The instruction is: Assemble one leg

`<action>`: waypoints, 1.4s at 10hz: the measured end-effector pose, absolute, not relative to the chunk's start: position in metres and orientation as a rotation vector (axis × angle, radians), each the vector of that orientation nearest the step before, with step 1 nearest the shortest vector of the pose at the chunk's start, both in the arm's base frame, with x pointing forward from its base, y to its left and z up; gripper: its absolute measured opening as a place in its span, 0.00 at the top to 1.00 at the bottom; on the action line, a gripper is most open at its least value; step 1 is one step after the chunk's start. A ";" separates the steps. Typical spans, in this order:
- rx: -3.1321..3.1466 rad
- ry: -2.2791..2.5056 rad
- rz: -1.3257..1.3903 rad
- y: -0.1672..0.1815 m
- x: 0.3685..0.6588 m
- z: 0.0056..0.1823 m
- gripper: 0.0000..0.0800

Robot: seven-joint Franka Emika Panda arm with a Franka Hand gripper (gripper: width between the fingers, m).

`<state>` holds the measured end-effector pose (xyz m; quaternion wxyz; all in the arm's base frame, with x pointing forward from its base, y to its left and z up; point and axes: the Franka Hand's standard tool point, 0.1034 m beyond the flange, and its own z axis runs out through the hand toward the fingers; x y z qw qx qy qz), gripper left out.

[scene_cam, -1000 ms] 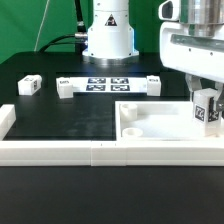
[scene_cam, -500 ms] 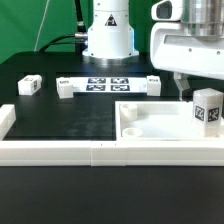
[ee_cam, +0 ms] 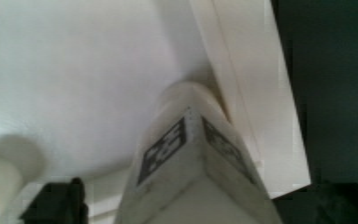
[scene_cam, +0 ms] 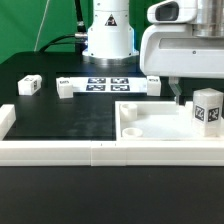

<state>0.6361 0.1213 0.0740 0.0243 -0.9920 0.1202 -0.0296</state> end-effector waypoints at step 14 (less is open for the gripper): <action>-3.082 0.233 -0.092 0.119 0.636 0.074 0.64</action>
Offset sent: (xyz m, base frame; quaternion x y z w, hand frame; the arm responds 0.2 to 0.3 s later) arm -0.0012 0.0060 0.0010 0.0196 0.0046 -0.2558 0.9665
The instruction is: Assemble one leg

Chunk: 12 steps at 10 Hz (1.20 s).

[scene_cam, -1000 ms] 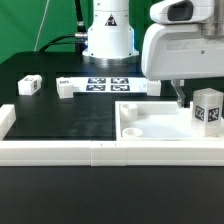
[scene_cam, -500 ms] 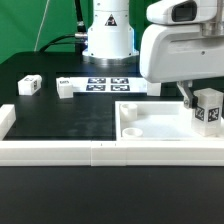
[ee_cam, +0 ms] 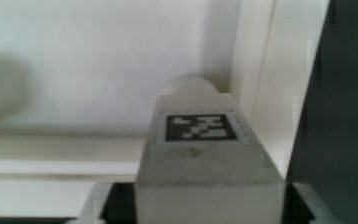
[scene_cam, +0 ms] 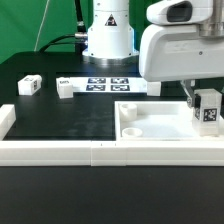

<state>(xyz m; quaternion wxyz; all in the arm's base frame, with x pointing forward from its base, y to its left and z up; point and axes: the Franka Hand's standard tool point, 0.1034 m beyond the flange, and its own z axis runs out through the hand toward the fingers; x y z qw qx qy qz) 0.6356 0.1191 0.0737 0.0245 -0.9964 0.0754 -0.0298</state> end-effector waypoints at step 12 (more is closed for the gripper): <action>-2.296 2.006 -0.001 0.114 0.635 0.072 0.64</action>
Offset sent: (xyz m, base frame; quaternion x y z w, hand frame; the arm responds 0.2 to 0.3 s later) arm -0.0037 0.0049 -0.0034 -0.0317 -0.0009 0.2407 0.9701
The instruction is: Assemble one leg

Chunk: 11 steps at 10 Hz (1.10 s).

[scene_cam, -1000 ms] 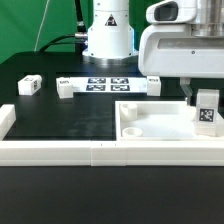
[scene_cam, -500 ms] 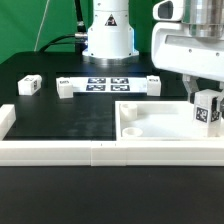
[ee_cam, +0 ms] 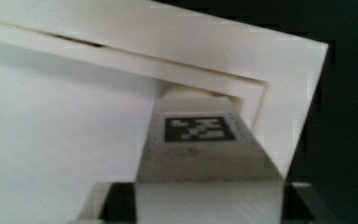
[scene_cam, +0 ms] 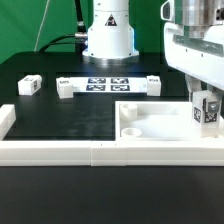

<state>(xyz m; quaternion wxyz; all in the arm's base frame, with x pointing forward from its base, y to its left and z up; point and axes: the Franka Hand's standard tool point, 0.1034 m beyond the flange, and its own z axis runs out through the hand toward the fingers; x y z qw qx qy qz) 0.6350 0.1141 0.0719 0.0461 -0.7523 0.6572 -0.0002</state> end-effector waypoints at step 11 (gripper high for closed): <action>-2.848 1.091 -0.053 0.116 0.636 0.073 0.19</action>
Offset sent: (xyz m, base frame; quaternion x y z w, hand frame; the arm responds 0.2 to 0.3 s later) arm 0.0000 0.0000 0.0000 0.0000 0.0000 -0.0799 0.9968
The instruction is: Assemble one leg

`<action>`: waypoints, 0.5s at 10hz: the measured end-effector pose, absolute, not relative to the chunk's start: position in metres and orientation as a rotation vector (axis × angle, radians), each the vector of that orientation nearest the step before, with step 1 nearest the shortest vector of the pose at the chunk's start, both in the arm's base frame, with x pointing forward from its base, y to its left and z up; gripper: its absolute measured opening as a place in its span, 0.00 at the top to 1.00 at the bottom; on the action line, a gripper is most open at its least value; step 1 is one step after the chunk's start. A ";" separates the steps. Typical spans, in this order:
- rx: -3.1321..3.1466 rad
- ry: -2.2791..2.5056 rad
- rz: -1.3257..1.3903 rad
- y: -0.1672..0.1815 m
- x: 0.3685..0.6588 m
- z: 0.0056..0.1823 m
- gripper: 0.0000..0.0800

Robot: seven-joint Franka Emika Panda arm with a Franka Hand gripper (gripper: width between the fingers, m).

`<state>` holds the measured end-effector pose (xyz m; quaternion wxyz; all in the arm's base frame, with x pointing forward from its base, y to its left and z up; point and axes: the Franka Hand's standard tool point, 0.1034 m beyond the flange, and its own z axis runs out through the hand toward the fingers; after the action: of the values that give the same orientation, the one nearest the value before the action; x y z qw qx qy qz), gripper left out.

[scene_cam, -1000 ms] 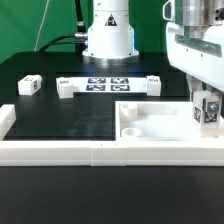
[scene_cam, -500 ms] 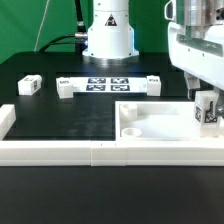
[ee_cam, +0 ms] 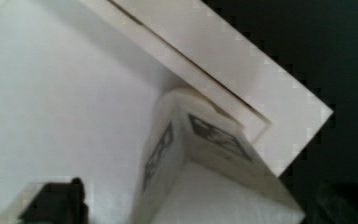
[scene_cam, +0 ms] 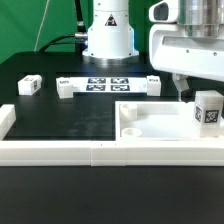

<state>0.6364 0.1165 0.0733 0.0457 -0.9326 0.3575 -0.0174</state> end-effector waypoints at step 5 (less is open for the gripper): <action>-3.047 0.446 -0.088 0.117 0.636 0.073 0.19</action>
Offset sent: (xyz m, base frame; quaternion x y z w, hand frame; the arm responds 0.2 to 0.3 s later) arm -0.0033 0.0050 -0.0003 -0.0051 0.0034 -0.1555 0.9878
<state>0.6361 0.1174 0.0733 0.0303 -0.9886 0.1446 -0.0286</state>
